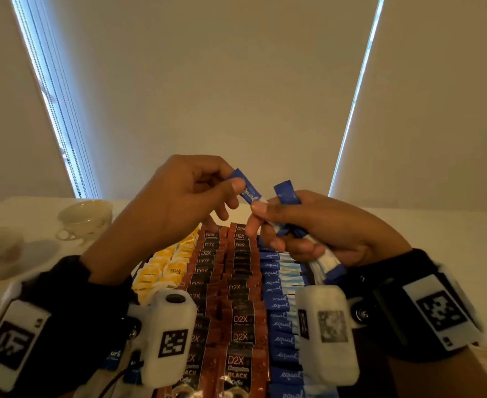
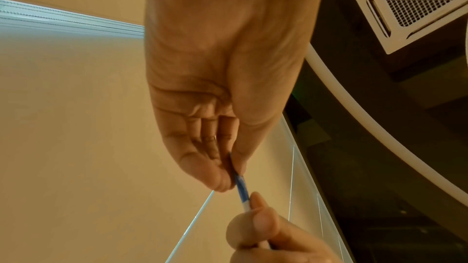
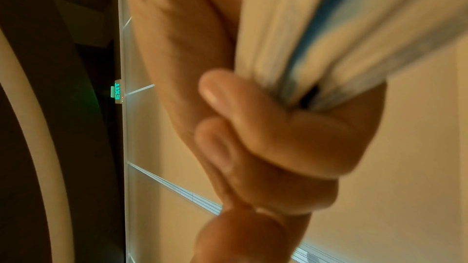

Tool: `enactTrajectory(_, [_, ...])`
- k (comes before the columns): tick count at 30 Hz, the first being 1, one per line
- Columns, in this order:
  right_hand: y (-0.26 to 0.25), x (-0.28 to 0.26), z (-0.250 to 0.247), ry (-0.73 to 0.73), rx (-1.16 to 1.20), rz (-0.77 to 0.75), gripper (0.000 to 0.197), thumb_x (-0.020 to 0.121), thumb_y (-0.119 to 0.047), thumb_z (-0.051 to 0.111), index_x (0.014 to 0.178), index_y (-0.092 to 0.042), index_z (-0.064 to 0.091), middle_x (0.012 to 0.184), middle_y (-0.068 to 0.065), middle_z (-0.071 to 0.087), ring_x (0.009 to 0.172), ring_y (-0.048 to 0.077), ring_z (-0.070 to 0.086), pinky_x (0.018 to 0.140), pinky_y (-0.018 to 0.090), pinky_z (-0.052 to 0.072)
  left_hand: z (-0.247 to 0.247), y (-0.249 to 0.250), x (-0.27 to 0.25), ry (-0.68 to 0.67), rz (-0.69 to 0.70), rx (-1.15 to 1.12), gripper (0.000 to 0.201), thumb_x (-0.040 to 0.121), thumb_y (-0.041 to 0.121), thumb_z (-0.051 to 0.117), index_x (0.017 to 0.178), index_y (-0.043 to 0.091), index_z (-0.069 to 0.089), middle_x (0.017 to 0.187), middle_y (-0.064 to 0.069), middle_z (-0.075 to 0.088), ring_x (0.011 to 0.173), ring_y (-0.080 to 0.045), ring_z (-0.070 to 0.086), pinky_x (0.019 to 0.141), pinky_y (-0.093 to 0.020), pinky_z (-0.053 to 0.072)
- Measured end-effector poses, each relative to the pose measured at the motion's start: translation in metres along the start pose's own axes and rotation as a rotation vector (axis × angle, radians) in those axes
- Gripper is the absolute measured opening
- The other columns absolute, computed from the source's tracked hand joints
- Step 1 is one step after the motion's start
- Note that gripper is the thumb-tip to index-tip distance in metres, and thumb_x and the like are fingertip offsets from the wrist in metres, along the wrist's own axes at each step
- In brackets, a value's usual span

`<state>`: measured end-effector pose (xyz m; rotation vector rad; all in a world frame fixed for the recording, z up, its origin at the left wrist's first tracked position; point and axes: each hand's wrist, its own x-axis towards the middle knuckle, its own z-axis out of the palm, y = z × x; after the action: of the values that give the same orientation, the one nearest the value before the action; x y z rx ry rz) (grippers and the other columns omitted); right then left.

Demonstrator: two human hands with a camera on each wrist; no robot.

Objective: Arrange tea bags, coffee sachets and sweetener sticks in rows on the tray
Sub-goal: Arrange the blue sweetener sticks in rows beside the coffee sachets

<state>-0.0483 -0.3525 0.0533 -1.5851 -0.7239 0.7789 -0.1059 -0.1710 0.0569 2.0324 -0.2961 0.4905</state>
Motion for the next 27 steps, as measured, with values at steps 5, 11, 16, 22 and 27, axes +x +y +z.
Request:
enactTrajectory(5, [0.000, 0.005, -0.004, 0.045, 0.200, -0.011, 0.053, 0.085, -0.052, 0.037, 0.096, -0.006, 0.061, 0.070, 0.004, 0.058, 0.028, 0.001, 0.028, 0.027, 0.008, 0.022, -0.005, 0.003, -0.006, 0.051, 0.051, 0.009, 0.005, 0.083, 0.016, 0.064, 0.081, 0.013, 0.067, 0.075, -0.005, 0.069, 0.068, -0.010, 0.066, 0.049, -0.020, 0.053])
enactTrajectory(11, [0.002, 0.011, -0.004, 0.114, 0.375, -0.037, 0.076, 0.086, -0.069, 0.020, 0.099, -0.003, 0.054, 0.073, 0.009, 0.059, 0.027, 0.002, 0.029, 0.027, 0.009, 0.025, -0.007, 0.011, -0.009, 0.093, 0.104, -0.058, 0.011, 0.084, 0.007, 0.063, 0.074, 0.007, 0.058, 0.079, -0.006, 0.070, 0.070, -0.012, 0.068, 0.051, -0.021, 0.054])
enactTrajectory(16, [0.008, 0.016, -0.005, 0.246, 0.337, -0.062, 0.088, 0.081, -0.078, 0.015, 0.095, -0.005, 0.063, 0.064, 0.011, 0.056, 0.031, 0.007, 0.032, 0.033, 0.013, 0.024, -0.006, 0.005, -0.005, 0.093, 0.024, -0.154, 0.015, 0.083, -0.004, 0.061, 0.077, 0.006, 0.052, 0.077, -0.011, 0.071, 0.065, -0.017, 0.070, 0.048, -0.022, 0.054])
enactTrajectory(22, [0.010, 0.020, 0.003, 0.279, 0.273, -0.057, 0.097, 0.076, -0.083, 0.011, 0.109, -0.007, 0.061, 0.068, 0.011, 0.058, 0.039, 0.011, 0.034, 0.035, 0.016, 0.025, -0.002, -0.002, -0.005, 0.046, 0.009, -0.031, 0.025, 0.086, -0.002, 0.059, 0.091, 0.020, 0.049, 0.073, -0.012, 0.067, 0.068, -0.019, 0.069, 0.051, -0.028, 0.057])
enactTrajectory(27, [0.006, 0.020, 0.016, 0.343, 0.121, -0.092, 0.092, 0.079, -0.080, 0.008, 0.109, -0.009, 0.060, 0.065, 0.010, 0.054, 0.040, 0.011, 0.037, 0.035, 0.018, 0.028, 0.003, -0.005, -0.006, -0.070, 0.010, 0.137, 0.027, 0.087, 0.002, 0.054, 0.071, 0.020, 0.067, 0.076, -0.001, 0.069, 0.070, -0.015, 0.068, 0.056, -0.029, 0.057])
